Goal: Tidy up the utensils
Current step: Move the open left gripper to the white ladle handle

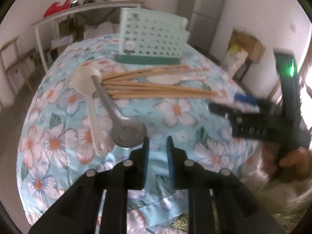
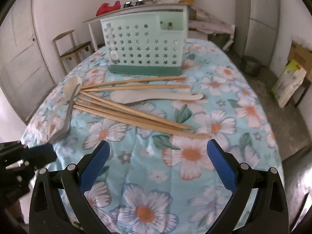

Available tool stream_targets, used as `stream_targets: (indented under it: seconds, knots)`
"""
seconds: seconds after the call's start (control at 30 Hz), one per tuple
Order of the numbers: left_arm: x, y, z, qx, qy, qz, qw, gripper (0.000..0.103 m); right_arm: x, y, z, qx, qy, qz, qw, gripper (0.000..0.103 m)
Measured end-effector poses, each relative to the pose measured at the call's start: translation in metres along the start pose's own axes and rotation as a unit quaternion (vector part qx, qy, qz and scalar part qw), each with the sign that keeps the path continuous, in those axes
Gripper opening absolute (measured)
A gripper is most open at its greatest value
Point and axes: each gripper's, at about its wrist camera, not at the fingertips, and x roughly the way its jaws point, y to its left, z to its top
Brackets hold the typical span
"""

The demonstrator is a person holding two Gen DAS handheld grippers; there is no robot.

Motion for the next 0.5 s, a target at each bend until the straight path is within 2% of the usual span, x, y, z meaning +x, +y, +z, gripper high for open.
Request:
stream_targets:
  seconds: [0.13,0.27,0.33,0.5]
  knots:
    - [-0.010,0.018,0.004,-0.050,-0.012,-0.009,0.9986,0.033,0.007,0.009,-0.002,-0.010,0.018,0.034,0.999,0.095]
    - [-0.016,0.024,0.008,-0.069,-0.020,-0.012,0.9974,0.040,0.024,0.011,-0.010,-0.001,0.066,0.054,0.996,0.095]
    - [-0.019,0.026,0.009,-0.075,-0.024,-0.009,0.9969,0.045,0.024,0.011,-0.011,-0.002,0.065,0.055,0.996,0.095]
    - [-0.022,0.033,0.008,-0.100,-0.031,0.005,0.9945,0.063,0.025,0.013,-0.012,-0.008,0.066,0.050,0.997,0.095]
